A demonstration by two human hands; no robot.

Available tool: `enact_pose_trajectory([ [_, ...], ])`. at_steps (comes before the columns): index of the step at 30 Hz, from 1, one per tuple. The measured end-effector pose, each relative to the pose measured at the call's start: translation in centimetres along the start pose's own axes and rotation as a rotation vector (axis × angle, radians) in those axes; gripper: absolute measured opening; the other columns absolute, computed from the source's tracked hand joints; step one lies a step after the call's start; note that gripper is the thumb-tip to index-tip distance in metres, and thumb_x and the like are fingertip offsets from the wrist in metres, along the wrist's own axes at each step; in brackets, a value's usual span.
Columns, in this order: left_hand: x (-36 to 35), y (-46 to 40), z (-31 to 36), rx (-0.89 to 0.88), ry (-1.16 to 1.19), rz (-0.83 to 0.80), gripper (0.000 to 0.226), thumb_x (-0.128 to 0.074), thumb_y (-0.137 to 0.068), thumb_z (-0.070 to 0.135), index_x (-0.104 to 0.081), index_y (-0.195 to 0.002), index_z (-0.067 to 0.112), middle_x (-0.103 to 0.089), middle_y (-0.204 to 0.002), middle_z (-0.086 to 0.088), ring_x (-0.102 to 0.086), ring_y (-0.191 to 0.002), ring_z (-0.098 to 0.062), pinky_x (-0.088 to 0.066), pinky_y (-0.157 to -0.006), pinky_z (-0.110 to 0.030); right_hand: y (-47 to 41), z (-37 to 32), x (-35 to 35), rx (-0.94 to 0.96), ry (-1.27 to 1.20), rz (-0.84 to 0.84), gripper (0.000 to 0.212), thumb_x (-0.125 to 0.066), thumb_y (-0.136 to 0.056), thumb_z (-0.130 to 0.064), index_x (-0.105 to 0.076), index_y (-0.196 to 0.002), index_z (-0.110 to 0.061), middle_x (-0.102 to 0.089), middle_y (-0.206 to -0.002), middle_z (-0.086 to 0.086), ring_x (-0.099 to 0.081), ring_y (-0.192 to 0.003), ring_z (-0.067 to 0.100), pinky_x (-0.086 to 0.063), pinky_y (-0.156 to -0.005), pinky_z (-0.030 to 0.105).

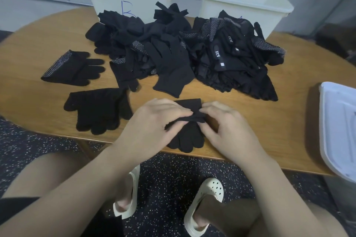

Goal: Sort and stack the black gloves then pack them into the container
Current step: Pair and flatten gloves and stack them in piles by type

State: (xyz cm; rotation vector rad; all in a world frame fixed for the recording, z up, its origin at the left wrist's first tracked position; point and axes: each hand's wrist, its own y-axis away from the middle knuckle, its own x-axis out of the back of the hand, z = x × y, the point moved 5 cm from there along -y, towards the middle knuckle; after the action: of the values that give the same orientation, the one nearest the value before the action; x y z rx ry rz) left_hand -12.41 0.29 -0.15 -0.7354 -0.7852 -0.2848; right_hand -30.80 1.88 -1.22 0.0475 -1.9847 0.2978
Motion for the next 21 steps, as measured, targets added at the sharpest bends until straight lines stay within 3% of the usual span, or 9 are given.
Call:
enact_pose_trajectory([
  [7, -1.1, 0.9, -0.1, 0.049, 0.005, -0.089, 0.037, -0.071, -0.091, 0.031, -0.072, -0.124, 0.017, -0.072, -0.111, 0.002, -0.068, -0.102, -0.010, -0.053, -0.086, -0.029, 0.2, -0.2, -0.2, -0.014, 0.008, 0.035, 0.031, -0.064, -0.092, -0.029, -0.074, -0.118, -0.015, -0.067, -0.123, -0.005, -0.062, -0.115, 0.018, -0.053, -0.097, 0.048],
  [14, -1.0, 1.0, -0.1, 0.013, 0.020, -0.089, 0.043, -0.077, -0.087, 0.026, -0.069, -0.128, 0.014, -0.071, -0.113, 0.005, -0.063, -0.109, -0.005, -0.051, -0.094, -0.024, 0.6, 1.0, 0.2, -0.005, -0.090, -0.070, 0.036, -0.063, -0.096, -0.026, -0.067, -0.131, -0.020, -0.059, -0.140, -0.010, -0.053, -0.132, 0.014, -0.043, -0.112, 0.048],
  [17, -0.8, 0.8, -0.4, -0.003, 0.029, -0.054, 0.043, -0.083, -0.083, 0.015, -0.070, -0.124, 0.011, -0.070, -0.114, 0.006, -0.056, -0.107, -0.001, -0.049, -0.095, -0.023, 1.0, 1.3, 0.3, -0.013, -0.126, -0.124, 0.045, -0.063, -0.096, -0.040, -0.062, -0.139, -0.027, -0.050, -0.150, -0.016, -0.044, -0.141, 0.009, -0.035, -0.119, 0.048],
  [21, -0.5, 1.0, 0.0, -0.095, 0.032, -0.008, 0.024, -0.081, -0.081, -0.001, -0.076, -0.104, 0.004, -0.073, -0.112, 0.000, -0.065, -0.107, -0.015, -0.052, -0.094, -0.032, 1.2, 1.2, 0.3, -0.024, -0.132, -0.160, 0.069, -0.055, -0.085, -0.067, -0.057, -0.144, -0.030, -0.041, -0.155, -0.021, -0.035, -0.146, 0.004, -0.029, -0.123, 0.046],
])
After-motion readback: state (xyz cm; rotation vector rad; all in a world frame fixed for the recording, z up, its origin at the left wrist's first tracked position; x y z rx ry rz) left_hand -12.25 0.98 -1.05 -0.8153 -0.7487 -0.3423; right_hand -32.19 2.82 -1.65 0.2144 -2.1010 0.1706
